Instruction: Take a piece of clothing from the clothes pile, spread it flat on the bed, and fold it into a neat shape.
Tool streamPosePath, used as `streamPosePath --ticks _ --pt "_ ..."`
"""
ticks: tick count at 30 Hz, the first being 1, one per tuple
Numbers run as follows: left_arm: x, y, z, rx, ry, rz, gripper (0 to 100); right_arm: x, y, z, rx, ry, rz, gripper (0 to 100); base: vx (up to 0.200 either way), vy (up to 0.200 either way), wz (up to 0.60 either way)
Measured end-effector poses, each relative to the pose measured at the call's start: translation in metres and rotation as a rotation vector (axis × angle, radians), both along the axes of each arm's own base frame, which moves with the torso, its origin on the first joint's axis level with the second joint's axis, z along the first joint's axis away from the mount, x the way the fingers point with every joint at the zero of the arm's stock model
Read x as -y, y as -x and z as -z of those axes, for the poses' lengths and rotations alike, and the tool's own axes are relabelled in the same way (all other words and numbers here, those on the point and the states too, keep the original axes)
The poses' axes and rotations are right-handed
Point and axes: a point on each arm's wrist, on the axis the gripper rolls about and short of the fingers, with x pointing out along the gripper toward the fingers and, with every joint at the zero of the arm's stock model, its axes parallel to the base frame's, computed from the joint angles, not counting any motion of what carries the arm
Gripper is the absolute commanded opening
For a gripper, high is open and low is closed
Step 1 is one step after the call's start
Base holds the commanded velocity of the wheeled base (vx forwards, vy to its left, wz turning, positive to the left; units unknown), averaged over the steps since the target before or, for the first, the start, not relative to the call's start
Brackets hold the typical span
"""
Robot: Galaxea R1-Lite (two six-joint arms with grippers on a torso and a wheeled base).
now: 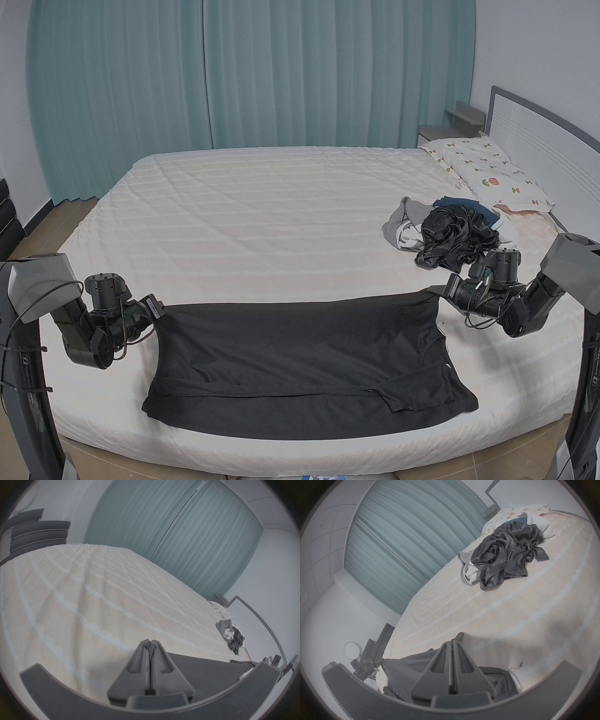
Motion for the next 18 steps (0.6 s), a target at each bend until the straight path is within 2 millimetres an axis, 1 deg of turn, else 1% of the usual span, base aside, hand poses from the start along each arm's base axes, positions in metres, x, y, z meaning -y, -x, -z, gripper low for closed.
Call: streamPosePath --ticks 10,18 --pt "0.003 0.029 0.007 -0.011 -0.092 0.051 0 0.006 0.03 0.005 -0.057 0.028 -0.043 0 0.0 0.0 0.0" --pt "0.007 0.059 0.02 -0.052 -0.184 0.111 0 0.006 0.058 0.021 -0.115 0.102 -0.113 0 0.0 0.0 0.0"
